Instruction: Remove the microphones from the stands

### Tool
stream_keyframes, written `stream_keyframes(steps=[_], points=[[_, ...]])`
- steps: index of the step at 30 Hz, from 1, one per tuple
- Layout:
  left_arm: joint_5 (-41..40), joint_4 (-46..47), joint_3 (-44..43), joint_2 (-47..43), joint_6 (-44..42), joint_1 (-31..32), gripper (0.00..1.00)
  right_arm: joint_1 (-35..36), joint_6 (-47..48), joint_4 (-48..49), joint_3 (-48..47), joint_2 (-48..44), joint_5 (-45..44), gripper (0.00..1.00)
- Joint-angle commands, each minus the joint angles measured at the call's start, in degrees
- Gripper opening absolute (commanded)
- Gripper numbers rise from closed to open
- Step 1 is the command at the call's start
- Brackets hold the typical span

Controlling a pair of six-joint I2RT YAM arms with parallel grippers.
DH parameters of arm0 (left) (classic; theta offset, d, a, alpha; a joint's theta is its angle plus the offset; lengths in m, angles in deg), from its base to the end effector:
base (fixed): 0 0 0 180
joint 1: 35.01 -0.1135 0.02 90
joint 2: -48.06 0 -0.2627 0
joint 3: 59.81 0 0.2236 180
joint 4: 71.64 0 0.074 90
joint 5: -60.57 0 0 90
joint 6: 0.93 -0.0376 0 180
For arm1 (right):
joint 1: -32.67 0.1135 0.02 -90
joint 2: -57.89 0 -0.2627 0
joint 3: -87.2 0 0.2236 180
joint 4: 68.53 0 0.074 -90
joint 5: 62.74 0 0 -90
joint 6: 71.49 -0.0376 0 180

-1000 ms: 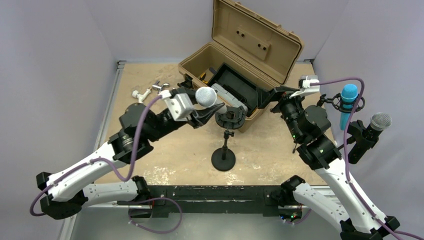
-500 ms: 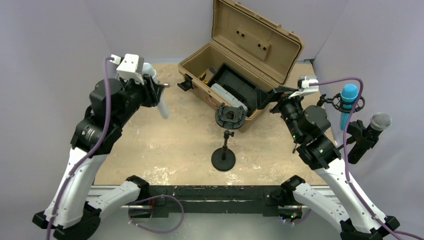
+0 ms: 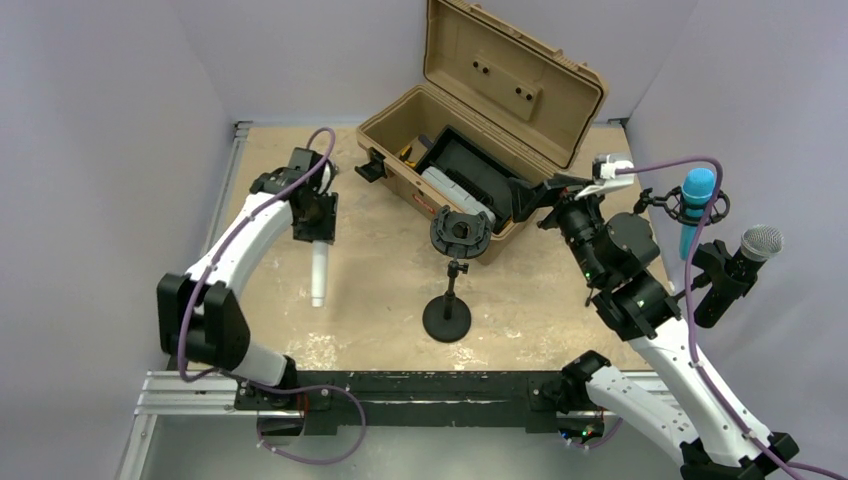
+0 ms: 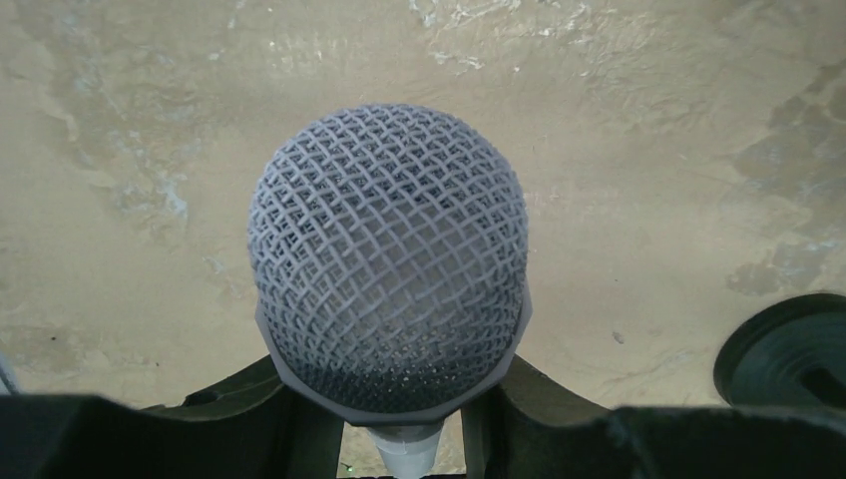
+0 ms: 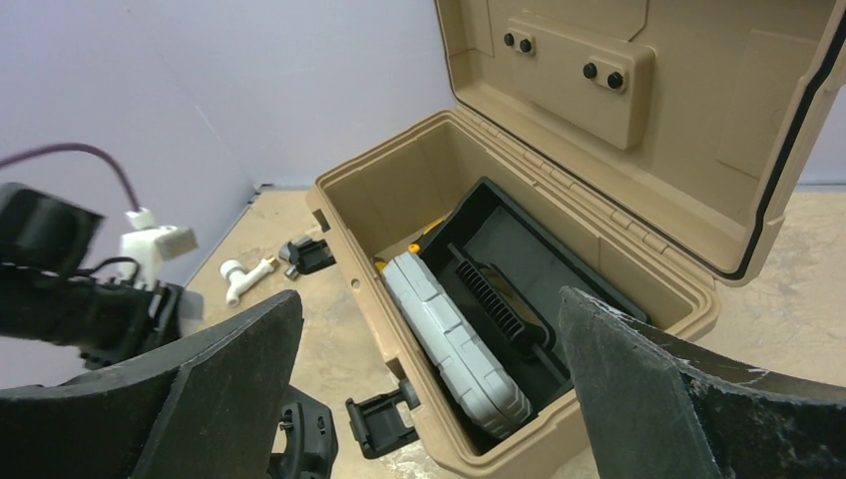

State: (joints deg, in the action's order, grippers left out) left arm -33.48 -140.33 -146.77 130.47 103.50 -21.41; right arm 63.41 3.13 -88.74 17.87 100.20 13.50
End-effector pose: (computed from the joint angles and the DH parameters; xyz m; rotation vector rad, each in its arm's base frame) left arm 0.2503 -0.0578 0.2913 -0.0413 2.6862 -0.0572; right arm 0.1203 0.0611 0.4050 0.0016 1.4735 0.4822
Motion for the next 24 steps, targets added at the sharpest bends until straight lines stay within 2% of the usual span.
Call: stream_keyframes(steps=[1, 9, 24], points=[[2.9, -1.6, -3.6, 6.0, 0.4, -1.0, 0.0, 0.1, 0.2, 3.5, 1.1, -0.7, 1.3, 0.99], [1.8, -3.1, -4.8, 15.7, 0.1, -2.0, 0.0, 0.1, 1.2, 3.7, 1.8, -1.6, 0.1, 0.99], [2.9, -3.3, -5.4, 25.2, 0.4, -2.0, 0.0, 0.1, 1.1, 4.4, 3.1, -5.1, 0.6, 0.99]])
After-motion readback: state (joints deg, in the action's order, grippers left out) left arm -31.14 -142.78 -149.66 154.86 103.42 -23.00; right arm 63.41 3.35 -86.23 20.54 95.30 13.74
